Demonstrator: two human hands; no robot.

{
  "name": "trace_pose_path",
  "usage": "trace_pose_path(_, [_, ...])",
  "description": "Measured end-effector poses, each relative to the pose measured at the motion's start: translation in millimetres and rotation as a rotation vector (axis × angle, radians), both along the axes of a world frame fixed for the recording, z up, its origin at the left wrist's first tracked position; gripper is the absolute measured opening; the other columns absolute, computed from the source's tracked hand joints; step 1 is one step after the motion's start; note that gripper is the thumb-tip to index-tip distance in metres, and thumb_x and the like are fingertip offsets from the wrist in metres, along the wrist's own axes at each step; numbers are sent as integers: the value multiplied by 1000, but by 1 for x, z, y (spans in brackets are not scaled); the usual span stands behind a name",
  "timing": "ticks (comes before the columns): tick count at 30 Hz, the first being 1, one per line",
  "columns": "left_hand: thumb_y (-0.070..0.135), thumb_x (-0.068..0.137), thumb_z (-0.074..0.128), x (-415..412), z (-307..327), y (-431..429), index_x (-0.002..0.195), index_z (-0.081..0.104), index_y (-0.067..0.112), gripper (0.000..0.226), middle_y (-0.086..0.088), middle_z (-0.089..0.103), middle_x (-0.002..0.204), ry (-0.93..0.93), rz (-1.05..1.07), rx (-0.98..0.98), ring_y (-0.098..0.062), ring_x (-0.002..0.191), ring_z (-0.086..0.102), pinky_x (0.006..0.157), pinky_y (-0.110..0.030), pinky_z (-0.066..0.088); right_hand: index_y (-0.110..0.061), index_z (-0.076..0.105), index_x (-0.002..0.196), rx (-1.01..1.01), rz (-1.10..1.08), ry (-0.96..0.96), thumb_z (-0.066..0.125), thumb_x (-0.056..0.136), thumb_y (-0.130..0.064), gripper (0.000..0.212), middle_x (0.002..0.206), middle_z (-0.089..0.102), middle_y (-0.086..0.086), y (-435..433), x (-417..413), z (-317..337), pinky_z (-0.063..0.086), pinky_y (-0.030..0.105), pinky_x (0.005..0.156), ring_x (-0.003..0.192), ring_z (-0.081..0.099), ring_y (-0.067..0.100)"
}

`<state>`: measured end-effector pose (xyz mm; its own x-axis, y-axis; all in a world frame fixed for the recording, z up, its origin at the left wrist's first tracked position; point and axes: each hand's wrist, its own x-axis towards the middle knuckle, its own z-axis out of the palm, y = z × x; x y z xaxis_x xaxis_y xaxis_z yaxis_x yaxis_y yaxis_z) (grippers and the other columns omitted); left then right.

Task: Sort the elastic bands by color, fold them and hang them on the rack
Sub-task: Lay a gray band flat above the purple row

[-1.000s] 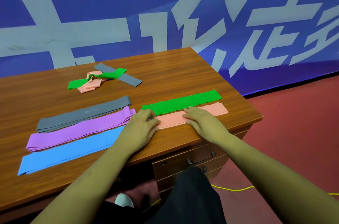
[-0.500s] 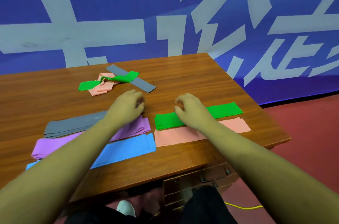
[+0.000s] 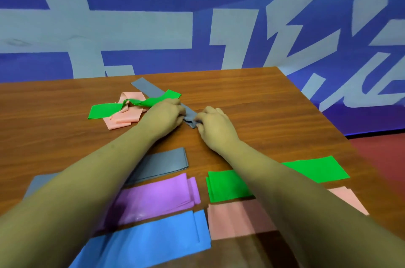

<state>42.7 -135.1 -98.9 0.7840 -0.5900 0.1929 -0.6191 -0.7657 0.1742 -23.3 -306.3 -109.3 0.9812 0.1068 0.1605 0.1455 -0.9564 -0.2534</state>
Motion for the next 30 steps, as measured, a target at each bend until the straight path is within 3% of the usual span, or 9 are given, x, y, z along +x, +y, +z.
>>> trace_pose_path(4, [16,90,55,0,2,6,111,70,13,25,-8,64,110,76,-8,-92,-27,106,57,88,-32,42,-17,66,109,199,10,-135,51,95,-21,21,112,57,5,2,6,8,47,42,88,103,56,29])
trace_pose_path(7, [18,78,51,-19,19,9,122,62,19,46,-2,65,114,254,20,-375,-18,103,58,88,-31,46,-17,63,105,357,45,-273,49,96,-18,17,106,63,1,8,-1,47,49,41,81,97,59,23])
trace_pose_path(9, [18,86,58,-32,35,10,122,61,22,37,5,66,110,265,48,-552,-11,98,59,84,-27,48,-19,62,104,392,64,-331,48,96,-20,16,103,66,-2,11,-7,81,50,41,80,96,61,21])
trace_pose_path(13, [36,88,58,-44,76,12,93,63,29,10,2,69,86,186,102,-746,-20,82,61,75,-43,50,-20,61,103,560,39,-423,48,97,-20,14,86,66,-7,7,-29,142,53,42,76,78,65,22])
trace_pose_path(15, [39,87,56,-56,104,10,81,58,32,9,1,60,73,148,104,-816,-20,70,53,66,-42,45,-20,60,101,652,14,-462,48,98,-19,13,82,65,-6,4,-46,164,55,43,73,68,67,21])
trace_pose_path(19, [30,93,60,-94,160,5,79,59,27,14,10,56,69,105,68,-881,-7,66,49,63,-30,40,-19,57,100,905,-38,-447,45,99,-12,14,89,67,3,-1,-80,192,60,43,69,62,70,16])
trace_pose_path(22, [30,92,61,-130,183,5,77,59,21,18,11,55,66,156,7,-887,-7,63,49,62,-28,39,-18,59,95,1031,-18,-405,48,95,-2,19,89,67,6,2,-109,204,60,32,66,64,70,15])
trace_pose_path(26, [25,92,62,-177,184,15,82,64,9,18,2,59,72,350,-79,-902,-10,68,50,64,-30,37,-1,65,92,1004,22,-317,60,91,-5,7,75,62,13,4,-145,205,52,27,56,54,61,11])
trace_pose_path(30, [18,93,61,-220,170,27,85,64,11,11,2,57,72,481,-98,-980,-10,66,48,55,-20,37,-9,67,78,1115,-46,-287,67,87,-12,10,54,54,-10,4,-175,187,37,24,54,51,45,8])
